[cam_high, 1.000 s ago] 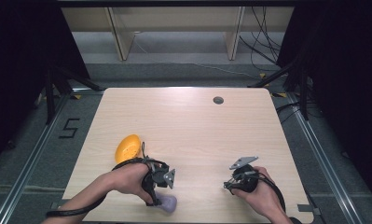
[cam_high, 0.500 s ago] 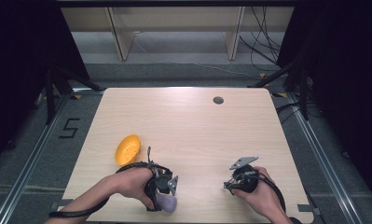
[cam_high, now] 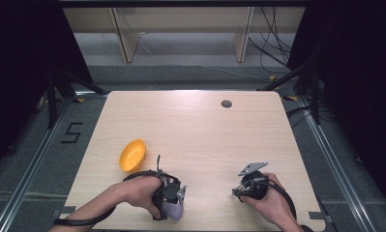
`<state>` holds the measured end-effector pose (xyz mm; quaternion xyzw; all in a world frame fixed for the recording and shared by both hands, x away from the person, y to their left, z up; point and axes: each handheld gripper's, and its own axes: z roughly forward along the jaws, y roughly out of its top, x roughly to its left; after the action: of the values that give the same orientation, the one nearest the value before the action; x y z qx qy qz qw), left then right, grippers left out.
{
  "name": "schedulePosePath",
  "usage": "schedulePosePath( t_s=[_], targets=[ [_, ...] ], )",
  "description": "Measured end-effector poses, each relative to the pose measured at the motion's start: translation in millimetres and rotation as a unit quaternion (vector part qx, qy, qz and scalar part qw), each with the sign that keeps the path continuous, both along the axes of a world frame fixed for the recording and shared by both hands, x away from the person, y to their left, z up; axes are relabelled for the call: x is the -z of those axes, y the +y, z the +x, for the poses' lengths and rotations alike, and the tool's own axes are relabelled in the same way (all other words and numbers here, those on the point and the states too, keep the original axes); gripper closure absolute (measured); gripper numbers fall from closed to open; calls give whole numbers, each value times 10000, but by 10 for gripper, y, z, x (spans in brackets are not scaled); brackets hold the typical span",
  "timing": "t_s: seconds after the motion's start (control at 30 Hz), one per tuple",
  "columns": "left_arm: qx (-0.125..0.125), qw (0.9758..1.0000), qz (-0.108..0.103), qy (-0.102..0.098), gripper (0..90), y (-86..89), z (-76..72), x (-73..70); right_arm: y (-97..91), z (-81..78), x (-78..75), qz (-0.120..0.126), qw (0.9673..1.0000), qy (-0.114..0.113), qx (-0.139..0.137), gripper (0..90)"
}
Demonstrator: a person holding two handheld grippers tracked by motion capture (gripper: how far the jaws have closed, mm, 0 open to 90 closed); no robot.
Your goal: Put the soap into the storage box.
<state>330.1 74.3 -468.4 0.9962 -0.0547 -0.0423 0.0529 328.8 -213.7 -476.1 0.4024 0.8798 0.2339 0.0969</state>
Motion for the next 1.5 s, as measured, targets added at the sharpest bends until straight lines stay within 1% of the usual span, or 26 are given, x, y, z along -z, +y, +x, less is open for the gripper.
schedulePosePath(
  t_s=[0.17, 0.2, 0.23, 0.3, 0.63, 0.87, 1.1, 1.23, 1.4, 1.5],
  targets=[
    [51, 9999, 93, -23, 370, -6, -8, 31, 0, 1, 2, -16, 10000, -9, 3, 524],
    [28, 9999, 98, 17, 372, -8, -15, 38, 0, 2, 3, -13, 10000, -11, 0, 524],
    [59, 9999, 100, -38, 375, -12, -13, 38, 0, 1, 3, -15, 10000, -5, 2, 524],
    [87, 9999, 125, -68, 386, -17, -12, 44, 0, 2, 4, -17, 10000, -8, -2, 523],
    [180, 9995, 211, -141, 431, -48, -22, 77, 1, 2, 6, -23, 10000, -3, 9, 523],
    [185, 9995, 225, -122, 437, -57, -25, 96, 4, -1, 9, 1, 10000, 44, 15, 521],
    [192, 9995, 234, -109, 429, -50, -19, 112, 3, 2, 12, -16, 10000, 36, -13, 519],
    [210, 9994, 269, -103, 430, -61, -19, 111, 7, -1, 13, 19, 10000, 63, 28, 519],
    [216, 9993, 303, -75, 438, -77, -13, 108, 5, 1, 14, -6, 10000, 50, -4, 517],
    [255, 9992, 304, -102, 451, -83, -22, 108, 3, 2, 16, 0, 10000, 60, -10, 517]
  ],
)
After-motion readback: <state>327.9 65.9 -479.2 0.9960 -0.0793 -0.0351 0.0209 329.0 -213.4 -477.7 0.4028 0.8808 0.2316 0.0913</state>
